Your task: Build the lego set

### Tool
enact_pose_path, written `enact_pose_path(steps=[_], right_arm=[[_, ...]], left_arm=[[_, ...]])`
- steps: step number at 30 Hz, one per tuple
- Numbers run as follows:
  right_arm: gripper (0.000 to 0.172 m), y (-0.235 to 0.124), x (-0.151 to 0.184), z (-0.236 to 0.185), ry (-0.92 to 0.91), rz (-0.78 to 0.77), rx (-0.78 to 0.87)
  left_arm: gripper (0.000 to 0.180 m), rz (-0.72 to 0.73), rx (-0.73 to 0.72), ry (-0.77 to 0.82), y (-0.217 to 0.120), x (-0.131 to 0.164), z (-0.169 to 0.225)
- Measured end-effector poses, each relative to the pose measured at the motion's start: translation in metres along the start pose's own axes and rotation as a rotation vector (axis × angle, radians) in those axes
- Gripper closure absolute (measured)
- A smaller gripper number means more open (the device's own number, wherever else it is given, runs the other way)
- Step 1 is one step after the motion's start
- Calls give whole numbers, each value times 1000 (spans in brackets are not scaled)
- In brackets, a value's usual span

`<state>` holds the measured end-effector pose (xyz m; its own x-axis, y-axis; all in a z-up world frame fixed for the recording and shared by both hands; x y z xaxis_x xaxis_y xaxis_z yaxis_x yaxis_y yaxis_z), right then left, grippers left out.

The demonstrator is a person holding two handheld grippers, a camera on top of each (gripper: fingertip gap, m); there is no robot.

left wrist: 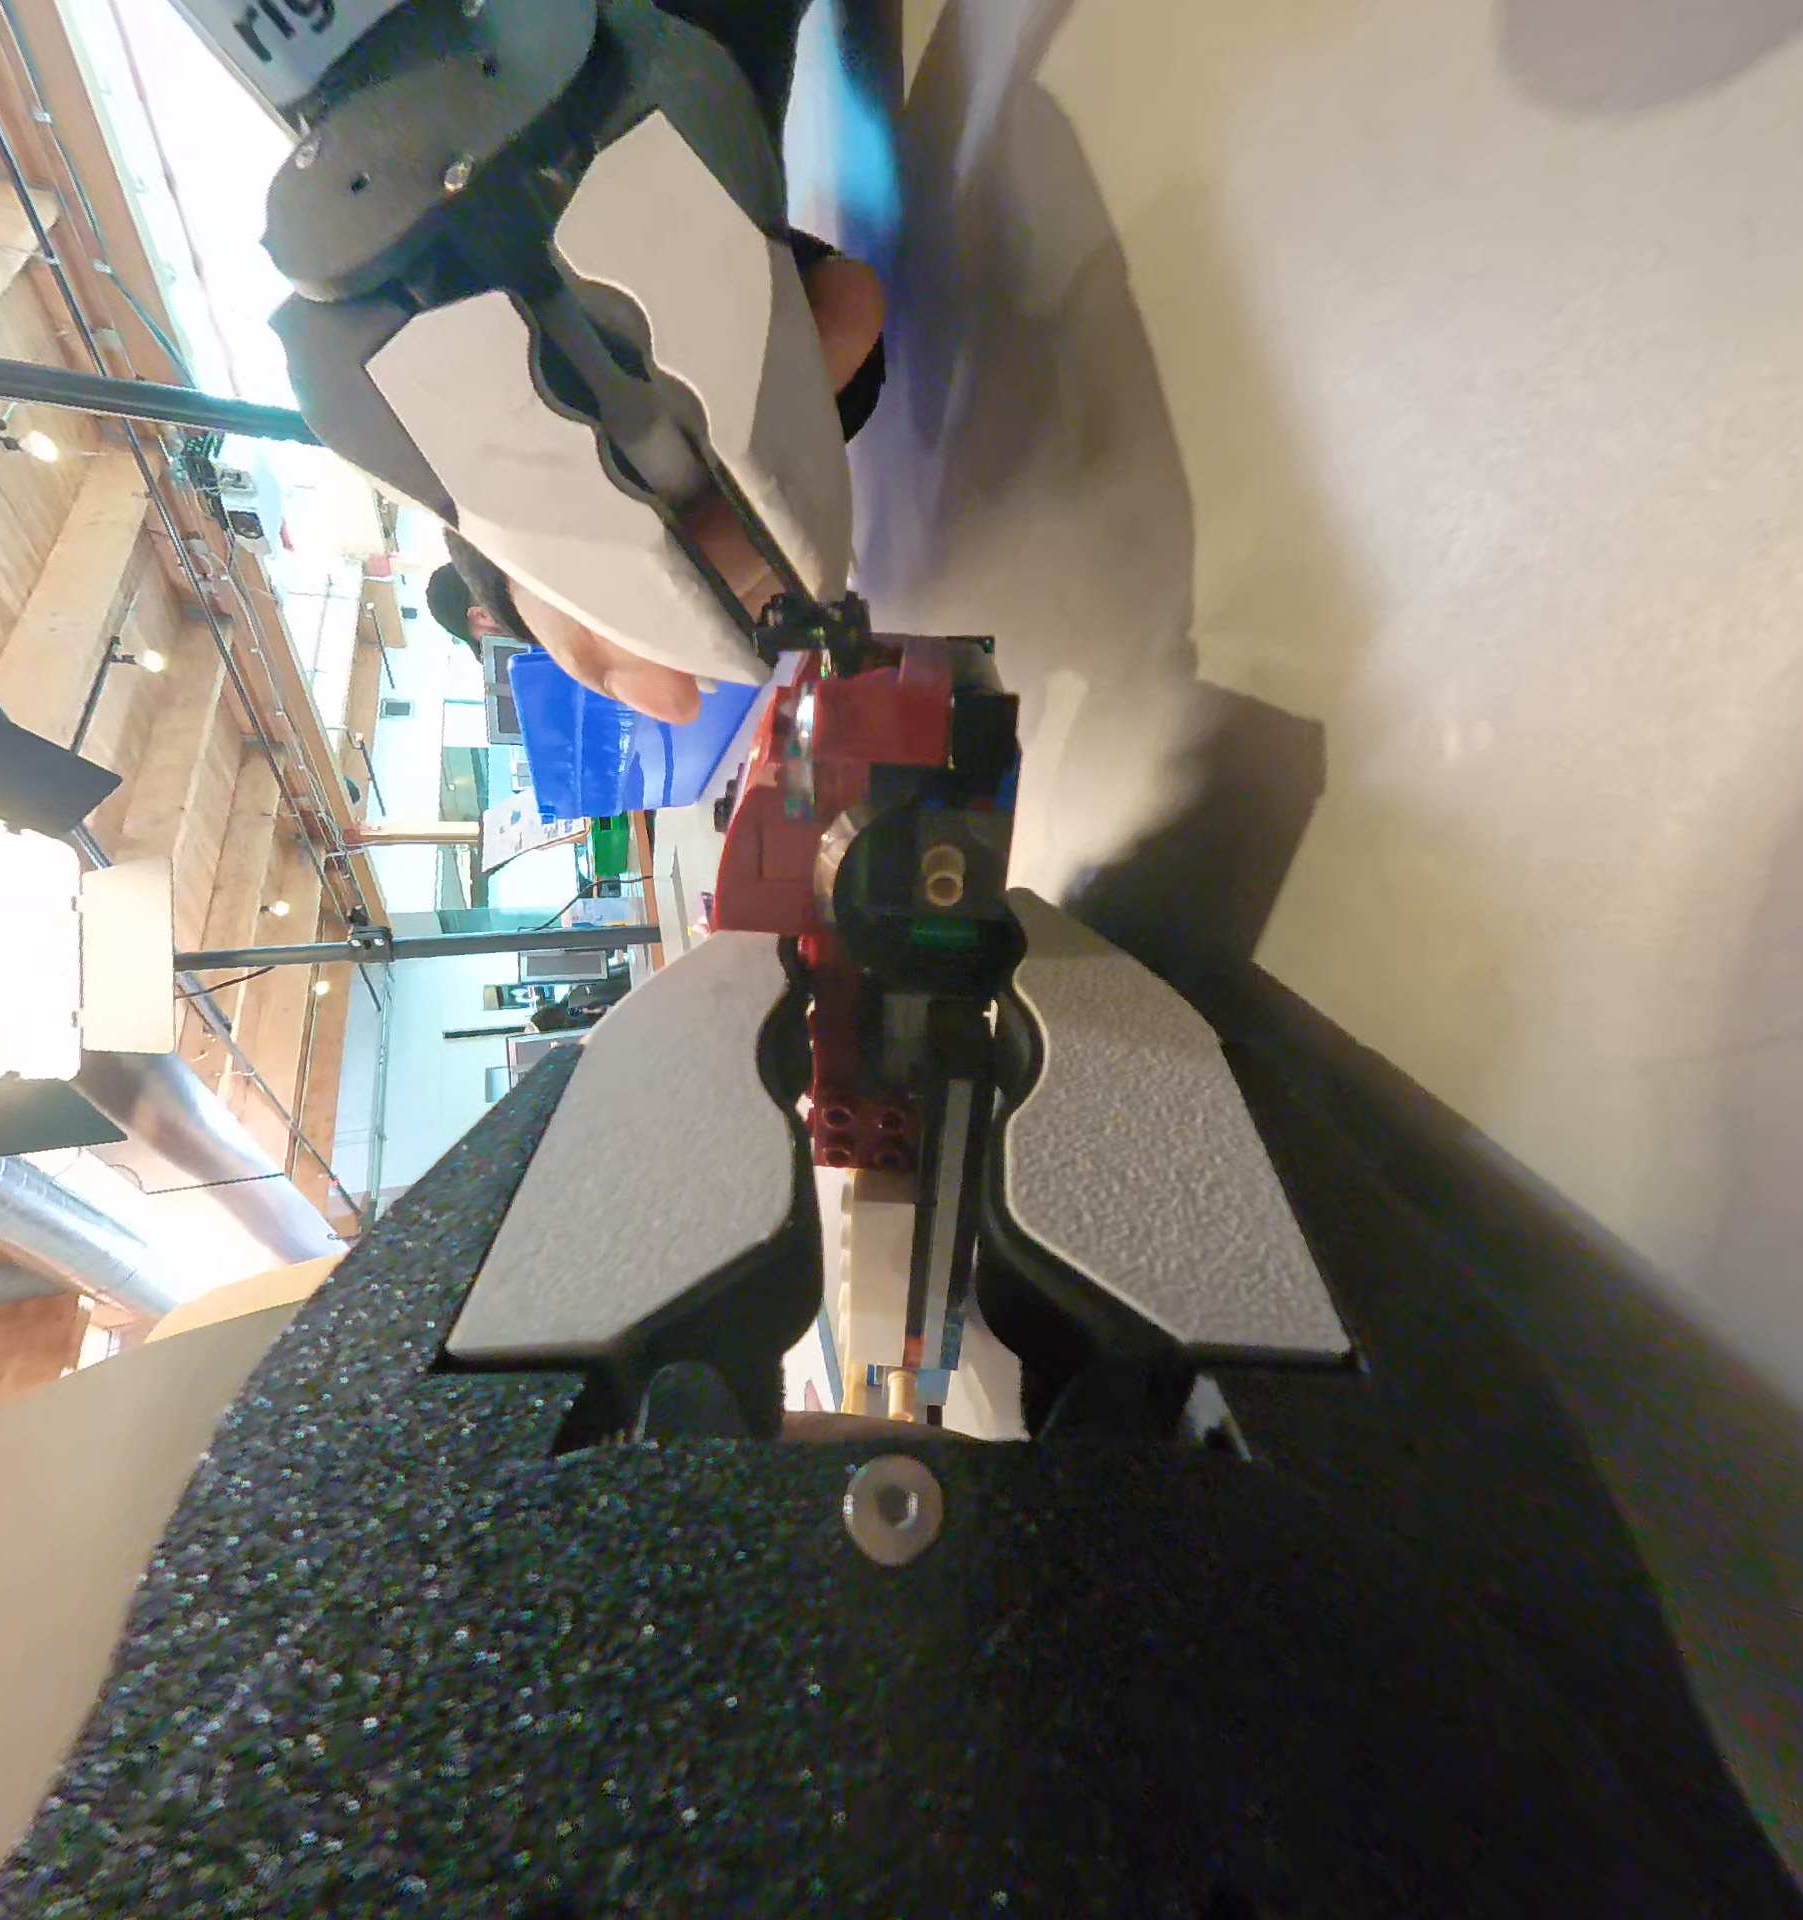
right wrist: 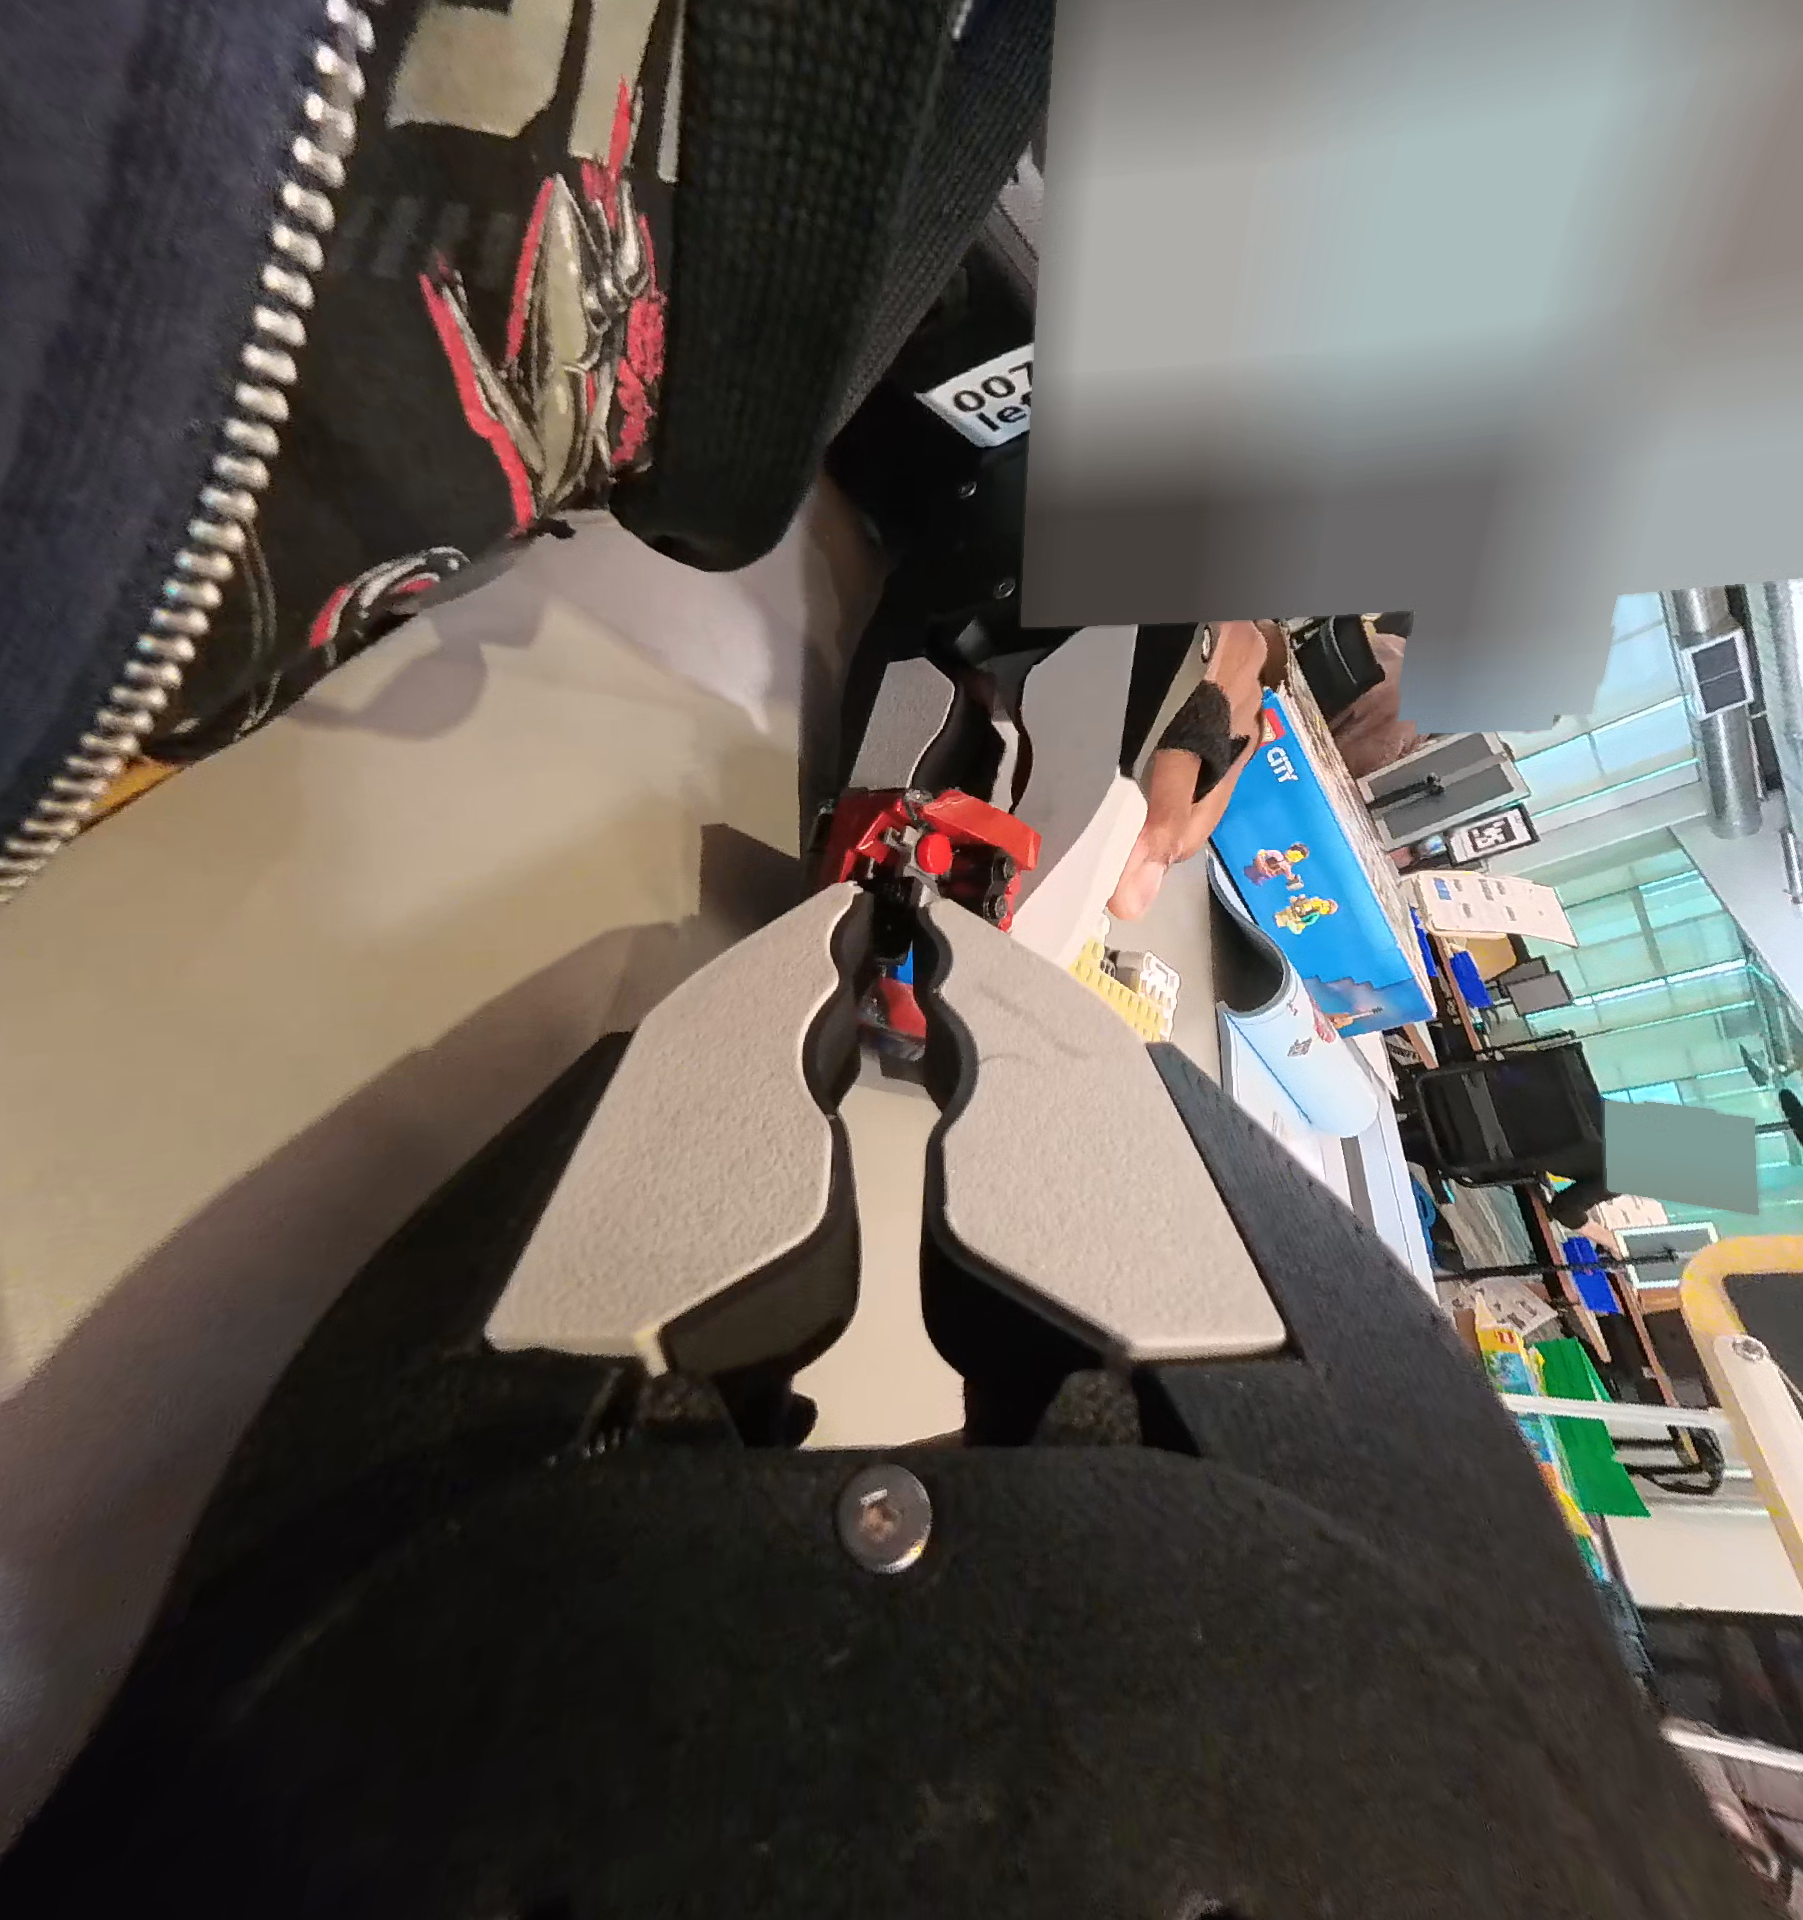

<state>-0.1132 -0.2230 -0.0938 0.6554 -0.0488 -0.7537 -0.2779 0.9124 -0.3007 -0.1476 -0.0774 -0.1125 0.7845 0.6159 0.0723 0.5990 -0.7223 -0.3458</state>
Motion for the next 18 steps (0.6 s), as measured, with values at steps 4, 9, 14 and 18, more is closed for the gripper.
enact_pose_path(steps=[4,9,14,18], right_arm=[[164,-1,-2,4,41,-8,23],[164,-1,-4,5,50,-58,61],[164,-2,-6,2,-19,-109,97],[164,-2,-7,0,-89,-151,107]], left_arm=[[149,-17,-18,-11,0,3,-2],[149,-46,-31,1,0,6,-2],[149,-61,-38,10,0,7,-2],[149,-68,-36,18,0,7,-2]])
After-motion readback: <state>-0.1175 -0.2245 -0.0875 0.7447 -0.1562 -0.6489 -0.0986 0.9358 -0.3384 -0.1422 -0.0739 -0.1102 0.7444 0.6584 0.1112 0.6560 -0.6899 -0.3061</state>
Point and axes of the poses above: each gripper's, where its closed fingertips meet, y out along the fingers, x out of its underside, z = x × y across the jaws, the point moved 8 cm from there along -y, back along the fingers, and after that the axes turned 14 degrees about y, right-handed, at the moved point
